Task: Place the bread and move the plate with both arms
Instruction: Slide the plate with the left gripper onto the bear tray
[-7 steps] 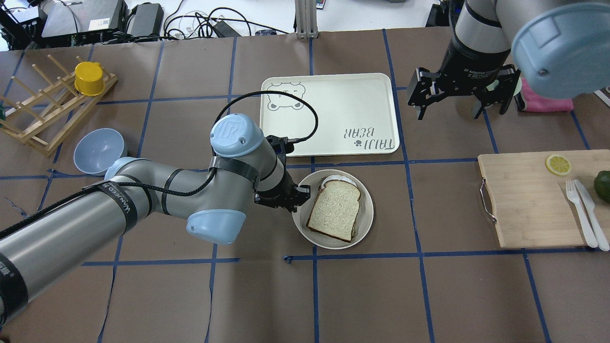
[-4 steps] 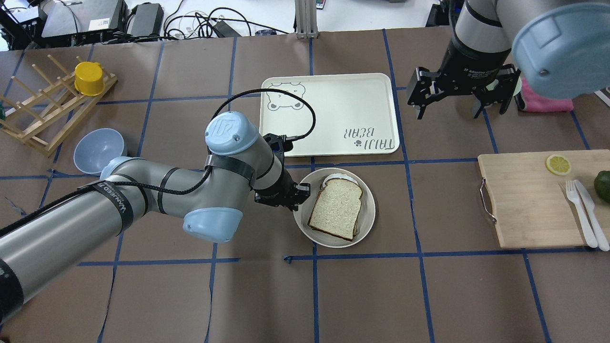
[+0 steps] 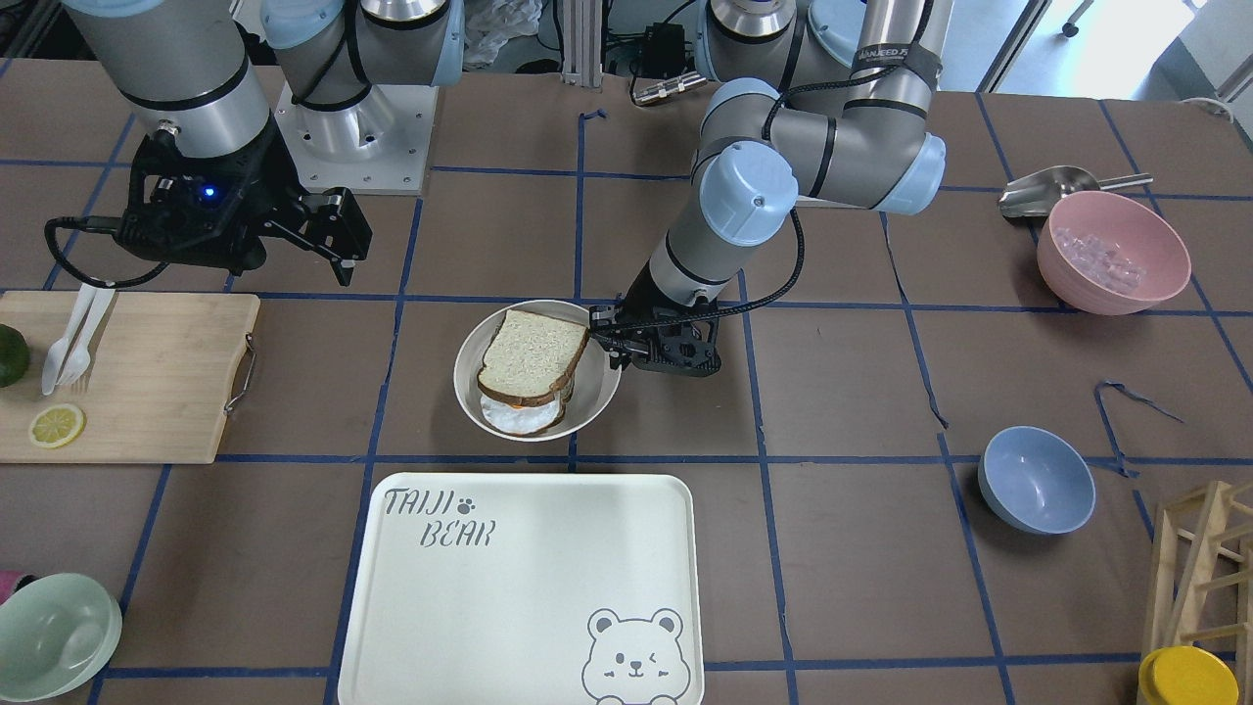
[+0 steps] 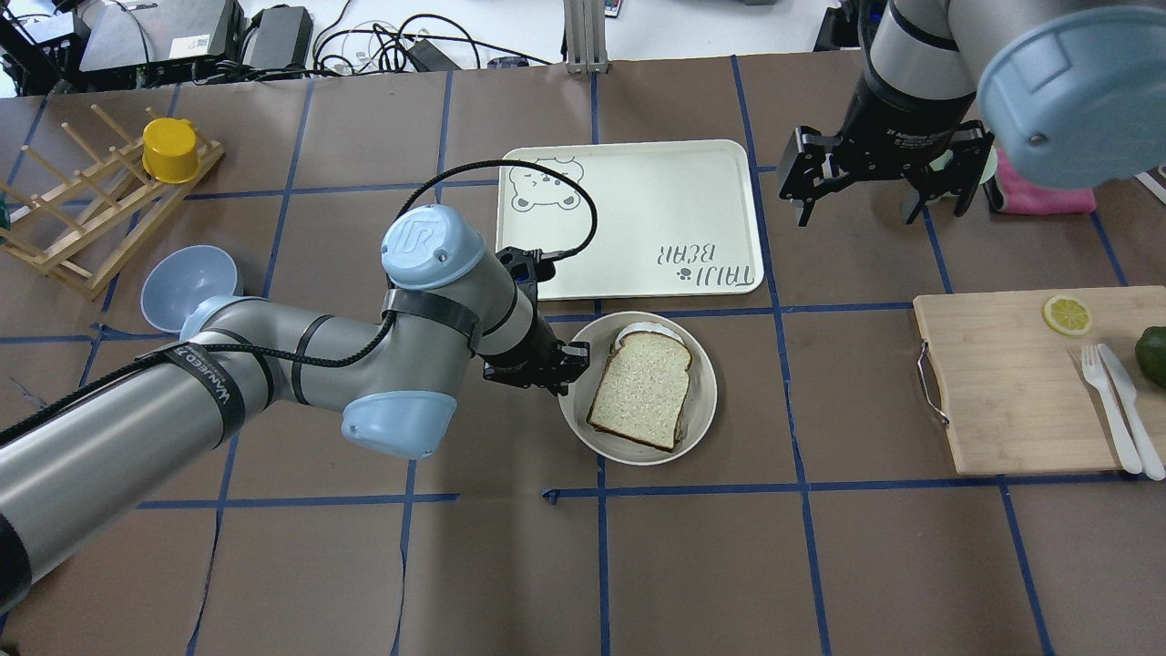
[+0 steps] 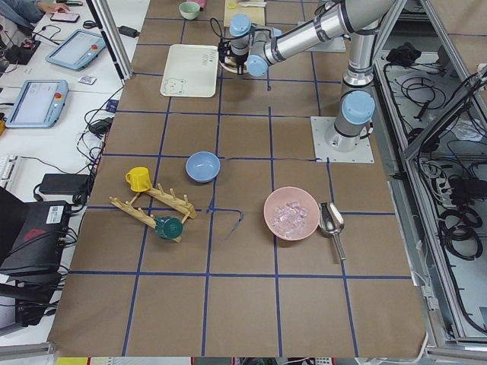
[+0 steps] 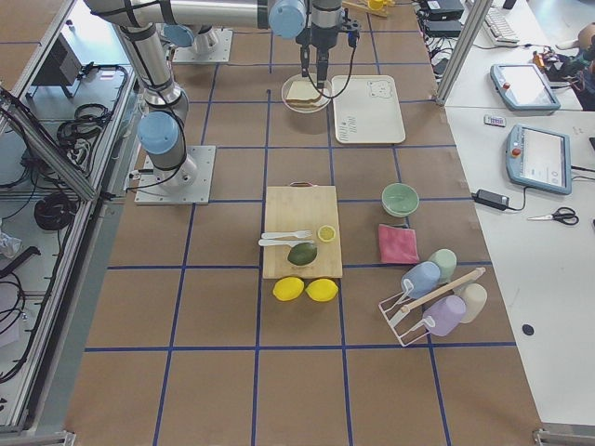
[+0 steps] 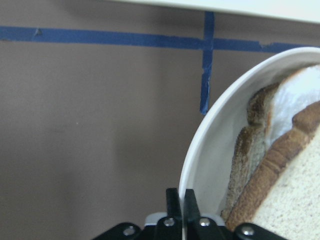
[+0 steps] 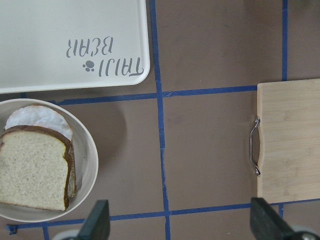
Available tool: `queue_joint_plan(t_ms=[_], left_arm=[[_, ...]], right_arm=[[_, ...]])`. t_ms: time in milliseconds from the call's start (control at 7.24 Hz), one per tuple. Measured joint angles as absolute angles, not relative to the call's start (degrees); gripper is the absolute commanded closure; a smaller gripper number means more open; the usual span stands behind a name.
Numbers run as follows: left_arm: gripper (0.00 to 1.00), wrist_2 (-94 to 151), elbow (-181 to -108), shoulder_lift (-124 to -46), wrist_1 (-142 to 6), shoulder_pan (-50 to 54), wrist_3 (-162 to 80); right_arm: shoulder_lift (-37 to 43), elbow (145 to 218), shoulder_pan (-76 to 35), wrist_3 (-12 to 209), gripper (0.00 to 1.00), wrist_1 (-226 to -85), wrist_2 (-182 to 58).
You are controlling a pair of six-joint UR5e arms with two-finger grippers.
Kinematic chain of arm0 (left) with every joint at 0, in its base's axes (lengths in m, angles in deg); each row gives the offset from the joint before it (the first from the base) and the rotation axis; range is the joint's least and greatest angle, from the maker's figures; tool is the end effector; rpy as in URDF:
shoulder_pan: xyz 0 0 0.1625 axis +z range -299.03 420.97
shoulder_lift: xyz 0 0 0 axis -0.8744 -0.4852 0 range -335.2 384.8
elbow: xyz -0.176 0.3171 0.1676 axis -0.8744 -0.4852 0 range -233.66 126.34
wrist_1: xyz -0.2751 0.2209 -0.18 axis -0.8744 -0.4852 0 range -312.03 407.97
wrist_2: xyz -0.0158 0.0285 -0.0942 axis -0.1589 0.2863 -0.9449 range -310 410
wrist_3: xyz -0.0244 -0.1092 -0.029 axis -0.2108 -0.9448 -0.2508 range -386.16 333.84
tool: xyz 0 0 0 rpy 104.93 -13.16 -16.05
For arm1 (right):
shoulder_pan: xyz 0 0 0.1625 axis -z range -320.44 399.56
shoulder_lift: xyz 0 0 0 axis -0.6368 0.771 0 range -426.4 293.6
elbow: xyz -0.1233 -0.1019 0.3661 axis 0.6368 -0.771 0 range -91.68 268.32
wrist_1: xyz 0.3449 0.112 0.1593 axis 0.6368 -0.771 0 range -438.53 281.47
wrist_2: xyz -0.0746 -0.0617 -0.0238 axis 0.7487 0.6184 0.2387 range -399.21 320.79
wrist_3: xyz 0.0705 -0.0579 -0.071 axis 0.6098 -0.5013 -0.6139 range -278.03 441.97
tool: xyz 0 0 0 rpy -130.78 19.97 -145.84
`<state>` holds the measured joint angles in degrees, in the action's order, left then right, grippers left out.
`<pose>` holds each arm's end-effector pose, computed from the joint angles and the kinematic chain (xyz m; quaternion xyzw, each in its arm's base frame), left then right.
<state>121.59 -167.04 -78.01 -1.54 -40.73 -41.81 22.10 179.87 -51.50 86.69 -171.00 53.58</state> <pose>-0.2672 -0.4524 0.2300 0.0279 -0.9860 -0.0018 0.1641 0.1366 -0.4790 0.4255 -0.0319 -0.9992 -0.0038 0.0246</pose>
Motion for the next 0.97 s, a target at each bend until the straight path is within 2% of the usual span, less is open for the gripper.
queue_joint_plan(t_ms=[414, 967], left_arm=[[1.0, 120.9, -156.2, -81.4, -7.7, -39.7, -42.3], [1.0, 121.7, -141.1, -94.0, -8.8, -39.2, -46.1]], right_arm=[[22.2, 179.8, -51.5, 87.0, 0.0, -171.0, 53.5], [22.2, 179.4, -51.4, 87.0, 0.0, -171.0, 53.7]])
